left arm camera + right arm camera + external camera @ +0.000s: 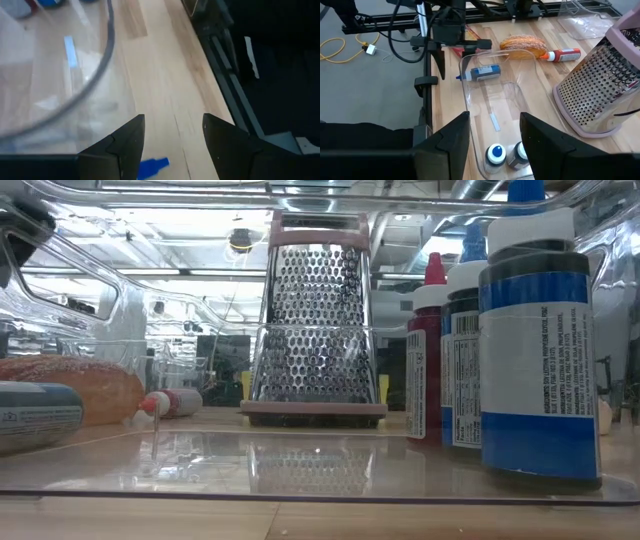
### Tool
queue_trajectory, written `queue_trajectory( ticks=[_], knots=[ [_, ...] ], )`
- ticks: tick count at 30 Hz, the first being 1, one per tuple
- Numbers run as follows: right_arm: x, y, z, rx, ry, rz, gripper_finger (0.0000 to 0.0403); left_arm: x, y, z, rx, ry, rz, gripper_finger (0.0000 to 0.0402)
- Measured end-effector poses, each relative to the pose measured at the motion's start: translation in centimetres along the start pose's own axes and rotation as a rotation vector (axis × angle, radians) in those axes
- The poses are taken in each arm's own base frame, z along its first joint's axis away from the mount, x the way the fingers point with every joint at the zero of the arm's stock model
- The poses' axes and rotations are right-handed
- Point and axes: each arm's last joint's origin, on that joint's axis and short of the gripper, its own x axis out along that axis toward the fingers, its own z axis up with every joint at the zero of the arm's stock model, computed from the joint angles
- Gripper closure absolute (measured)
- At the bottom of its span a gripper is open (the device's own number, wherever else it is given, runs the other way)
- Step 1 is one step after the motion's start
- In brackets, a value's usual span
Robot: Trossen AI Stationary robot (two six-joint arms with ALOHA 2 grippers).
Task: Pick & Place Food Item
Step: Put the blue food coloring bottle into the bottom transparent bin
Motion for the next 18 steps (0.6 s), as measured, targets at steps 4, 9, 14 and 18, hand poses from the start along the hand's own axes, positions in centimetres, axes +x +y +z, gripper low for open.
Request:
queue_trajectory(
  ticks=[4, 9, 14, 18],
  knots=[
    [-0.2, 0.1, -0.1, -0.001, -0.004, 0.002, 0.0239, 0.1, 0.2, -0.7, -0.031, 0.027, 0.008, 0.0208],
    [-0.2, 0.1, -0.1, 0.005, -0.009, -0.002, 0.0239, 0.0, 0.3, -0.9, -0.052, 0.046, 0.020, 0.0208],
    [-0.2, 0.1, -0.1, 0.006, -0.009, -0.001, 0.0239, 0.0, 0.5, -1.4, -0.073, 0.094, 0.032, 0.0208],
    [-0.3, 0.2, -0.2, 0.005, -0.011, -0.001, 0.0239, -0.3, 0.2, -1.7, -0.083, 0.107, 0.031, 0.0208]
  ],
)
